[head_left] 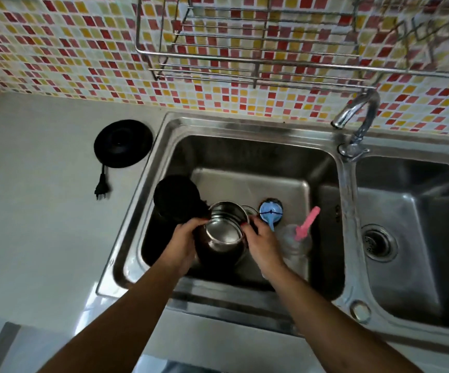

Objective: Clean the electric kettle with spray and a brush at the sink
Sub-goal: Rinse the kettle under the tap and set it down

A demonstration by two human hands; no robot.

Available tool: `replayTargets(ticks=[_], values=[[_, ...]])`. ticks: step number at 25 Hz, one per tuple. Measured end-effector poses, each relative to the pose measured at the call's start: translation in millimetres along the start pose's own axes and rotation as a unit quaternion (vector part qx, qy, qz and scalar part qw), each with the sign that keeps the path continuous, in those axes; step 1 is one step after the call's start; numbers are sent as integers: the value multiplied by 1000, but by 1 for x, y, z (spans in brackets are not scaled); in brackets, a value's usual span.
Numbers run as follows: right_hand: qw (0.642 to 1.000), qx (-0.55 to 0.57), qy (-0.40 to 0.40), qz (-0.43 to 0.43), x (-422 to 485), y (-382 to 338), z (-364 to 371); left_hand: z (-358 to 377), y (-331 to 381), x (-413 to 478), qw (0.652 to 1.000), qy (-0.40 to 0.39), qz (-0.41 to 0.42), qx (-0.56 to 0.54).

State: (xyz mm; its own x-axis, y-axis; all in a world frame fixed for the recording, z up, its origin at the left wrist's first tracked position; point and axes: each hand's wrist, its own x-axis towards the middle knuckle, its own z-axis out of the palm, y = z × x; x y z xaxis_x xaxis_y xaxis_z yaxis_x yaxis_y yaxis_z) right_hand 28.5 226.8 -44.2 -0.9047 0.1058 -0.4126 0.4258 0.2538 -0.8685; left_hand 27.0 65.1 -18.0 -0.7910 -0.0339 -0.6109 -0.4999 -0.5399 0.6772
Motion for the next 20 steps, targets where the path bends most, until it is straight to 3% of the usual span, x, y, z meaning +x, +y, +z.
replayTargets(ticks=[4, 10, 15, 17, 20], values=[[998, -56, -4, -38, 4, 9, 19, -18, -7, 6, 998, 29, -59, -3], [996, -66, -7, -57, 11, 0, 39, -42, 1, 14, 992, 109, -61, 16], [998, -47, 1, -46, 18, -3, 40, -53, 16, 4, 982, 140, -36, 120], [999, -39, -4, -31, 19, -1, 40, -60, 21, -6, 944, 185, 32, 273], [999, 9, -4, 31, 17, -1, 40, -64, 28, -24, 775, 225, 202, 555]])
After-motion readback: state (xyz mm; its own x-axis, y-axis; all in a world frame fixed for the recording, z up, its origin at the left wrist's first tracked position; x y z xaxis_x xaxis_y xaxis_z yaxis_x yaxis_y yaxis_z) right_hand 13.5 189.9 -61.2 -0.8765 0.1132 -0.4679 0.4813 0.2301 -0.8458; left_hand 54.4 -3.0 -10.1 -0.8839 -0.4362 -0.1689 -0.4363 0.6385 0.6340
